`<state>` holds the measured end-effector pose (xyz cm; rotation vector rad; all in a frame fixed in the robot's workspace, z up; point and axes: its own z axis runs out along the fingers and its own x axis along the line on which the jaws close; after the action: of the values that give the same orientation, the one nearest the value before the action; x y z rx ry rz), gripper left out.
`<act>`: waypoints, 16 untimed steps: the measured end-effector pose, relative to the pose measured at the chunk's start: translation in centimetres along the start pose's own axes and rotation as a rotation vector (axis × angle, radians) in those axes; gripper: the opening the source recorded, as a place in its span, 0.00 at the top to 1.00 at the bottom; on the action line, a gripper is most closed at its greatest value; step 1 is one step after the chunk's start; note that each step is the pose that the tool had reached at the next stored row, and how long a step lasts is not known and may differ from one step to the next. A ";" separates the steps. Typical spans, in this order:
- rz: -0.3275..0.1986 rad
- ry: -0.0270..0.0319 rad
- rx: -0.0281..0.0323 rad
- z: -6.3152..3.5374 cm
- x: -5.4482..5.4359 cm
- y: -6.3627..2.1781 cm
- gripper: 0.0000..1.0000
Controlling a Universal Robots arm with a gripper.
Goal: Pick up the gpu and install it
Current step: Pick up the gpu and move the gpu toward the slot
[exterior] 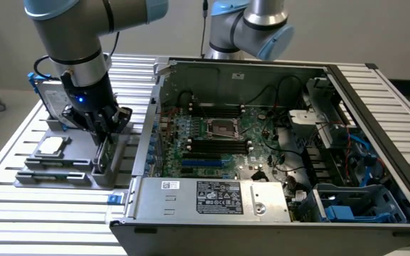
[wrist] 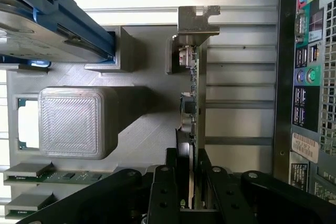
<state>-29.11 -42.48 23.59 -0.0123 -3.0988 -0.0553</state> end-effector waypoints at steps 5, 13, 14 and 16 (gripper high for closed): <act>0.000 0.0000 0.0000 0.00 0.0 0.00 0.74; 0.000 -0.0005 -0.0001 -2.74 0.2 0.12 0.74; 0.000 -0.0005 -0.0001 -3.19 0.3 0.14 0.74; 0.000 -0.0005 -0.0001 -4.08 0.5 0.19 0.74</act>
<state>-29.41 -42.43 27.69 -0.0123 -3.0994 -0.0555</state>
